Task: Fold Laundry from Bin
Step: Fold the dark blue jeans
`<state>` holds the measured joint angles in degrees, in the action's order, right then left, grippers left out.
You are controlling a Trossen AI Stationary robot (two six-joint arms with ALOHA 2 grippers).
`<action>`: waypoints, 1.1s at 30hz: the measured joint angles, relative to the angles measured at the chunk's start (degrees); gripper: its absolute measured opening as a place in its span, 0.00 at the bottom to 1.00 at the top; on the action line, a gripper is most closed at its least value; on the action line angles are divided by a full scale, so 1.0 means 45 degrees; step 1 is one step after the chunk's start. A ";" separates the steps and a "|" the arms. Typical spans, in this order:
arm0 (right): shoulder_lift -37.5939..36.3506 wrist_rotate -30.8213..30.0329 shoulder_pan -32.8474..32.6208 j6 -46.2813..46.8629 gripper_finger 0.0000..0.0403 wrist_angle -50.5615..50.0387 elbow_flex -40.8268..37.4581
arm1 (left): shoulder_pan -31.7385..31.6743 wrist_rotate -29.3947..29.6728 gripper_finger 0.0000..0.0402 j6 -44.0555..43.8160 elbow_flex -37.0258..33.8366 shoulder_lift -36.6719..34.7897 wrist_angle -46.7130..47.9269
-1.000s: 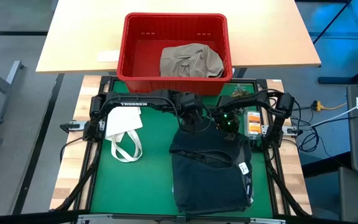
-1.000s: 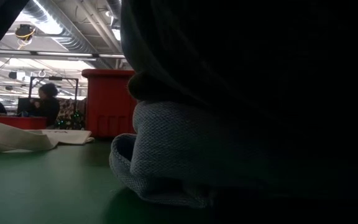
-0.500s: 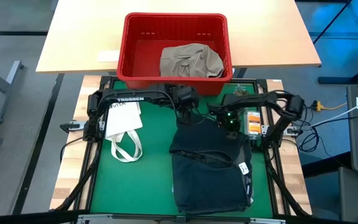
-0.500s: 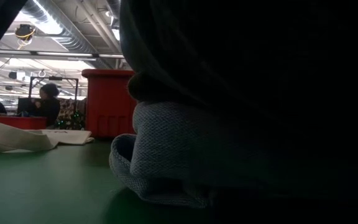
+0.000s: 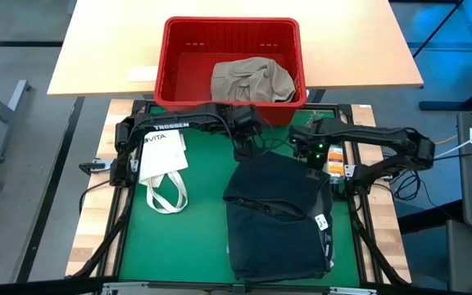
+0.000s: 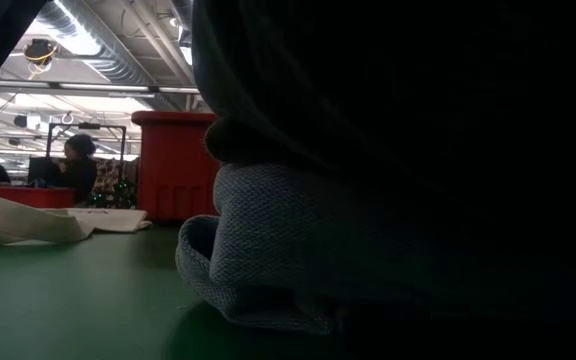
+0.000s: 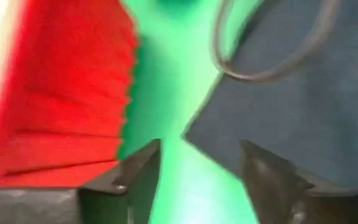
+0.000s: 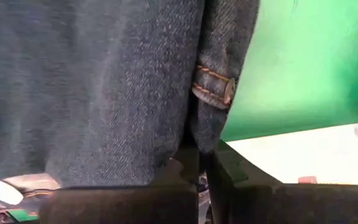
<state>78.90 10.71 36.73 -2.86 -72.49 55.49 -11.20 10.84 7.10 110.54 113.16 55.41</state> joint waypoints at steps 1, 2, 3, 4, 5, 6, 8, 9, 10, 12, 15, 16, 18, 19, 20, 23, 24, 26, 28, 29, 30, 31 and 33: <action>-0.0173 0.0106 0.0000 0.0007 0.02 0.0014 0.0003 | -0.0025 -0.0288 0.51 0.0161 0.0000 -0.0002 -0.0025; -0.0307 0.0197 0.0000 0.0007 0.02 0.0010 0.0003 | -0.0035 -0.0612 0.51 0.0365 0.0000 0.0000 -0.0071; -0.0419 0.0226 0.0000 0.0012 0.02 0.0015 0.0003 | -0.0030 -0.0900 0.51 0.0584 0.0000 -0.0002 -0.0159; -0.0503 0.0262 0.0000 0.0039 0.02 0.0025 0.0003 | -0.0014 -0.1133 0.51 0.0797 0.0000 0.0000 -0.0284; -0.0570 0.0319 0.0000 0.0050 0.01 0.0034 0.0003 | -0.0010 -0.1321 0.51 0.1034 0.0000 0.0000 -0.0446; -0.0617 0.0338 0.0000 0.0050 0.01 0.0058 0.0003 | 0.0008 -0.1417 0.51 0.1278 0.0000 0.0000 -0.0595; -0.0652 0.0357 0.0000 0.0050 0.01 0.0097 0.0003 | 0.0037 -0.1495 0.51 0.1764 0.0000 0.0000 -0.1004; -0.0650 0.0358 0.0000 0.0050 0.01 0.0101 0.0003 | 0.0038 -0.1551 0.51 0.1968 0.0000 0.0008 -0.1205; -0.0647 0.0361 0.0000 0.0050 0.01 0.0105 0.0003 | 0.0036 -0.1632 0.51 0.2210 0.0000 0.0034 -0.1404; -0.0647 0.0399 0.0000 0.0050 0.02 0.0131 0.0003 | 0.0024 -0.1940 0.51 0.2681 0.0000 0.0044 -0.1756; -0.0647 0.0411 0.0000 0.0050 0.01 0.0136 0.0003 | 0.0026 -0.2073 0.51 0.2894 0.0010 0.0125 -0.2188; -0.0647 0.0411 0.0000 0.0050 0.01 0.0136 0.0003 | 0.0028 -0.2015 0.51 0.2888 0.0010 0.0159 -0.2375; -0.0647 0.0411 0.0000 0.0050 0.01 0.0136 0.0003 | 0.0038 -0.1696 0.51 0.2889 0.0010 0.0223 -0.2653; -0.0647 0.0414 0.0000 0.0047 0.02 0.0136 0.0003 | 0.0038 -0.1476 0.51 0.2889 0.0010 0.0279 -0.2881; -0.0652 0.0423 0.0000 0.0045 0.02 0.0136 0.0008 | 0.0055 -0.1277 0.51 0.2889 0.0010 0.0305 -0.3116; -0.0657 0.0443 0.0000 0.0045 0.02 0.0136 0.0013 | 0.0072 -0.1151 0.51 0.2889 0.0010 0.0347 -0.3424; -0.0657 0.0494 0.0000 0.0041 0.01 0.0136 0.0013 | 0.0077 -0.1196 0.51 0.2892 0.0010 0.0390 -0.3465; -0.0657 0.0633 0.0000 0.0001 0.01 0.0136 0.0017 | 0.0022 -0.1388 0.51 0.2896 0.0010 0.0482 -0.3538; -0.0654 0.0788 0.0000 0.0000 0.02 0.0136 0.0018 | -0.0132 -0.1917 0.51 0.2883 0.0010 0.0658 -0.3418; -0.0652 0.0840 0.0000 0.0001 0.02 0.0139 0.0018 | -0.0258 -0.2222 0.51 0.2877 0.0010 0.0798 -0.3365; -0.0652 0.0859 0.0000 0.0001 0.02 0.0141 0.0018 | -0.0398 -0.2500 0.51 0.2865 0.0010 0.0913 -0.3365; -0.0652 0.0863 0.0000 0.0000 0.02 0.0139 0.0018 | -0.0524 -0.2730 0.51 0.2866 0.0010 0.1068 -0.3366; -0.0652 0.0868 0.0000 -0.0003 0.01 0.0146 0.0018 | -0.0780 -0.3126 0.51 0.2884 0.0010 0.1345 -0.3488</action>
<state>75.96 14.61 36.73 -2.87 -71.83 55.57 -14.71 -3.23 20.07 110.59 119.22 39.71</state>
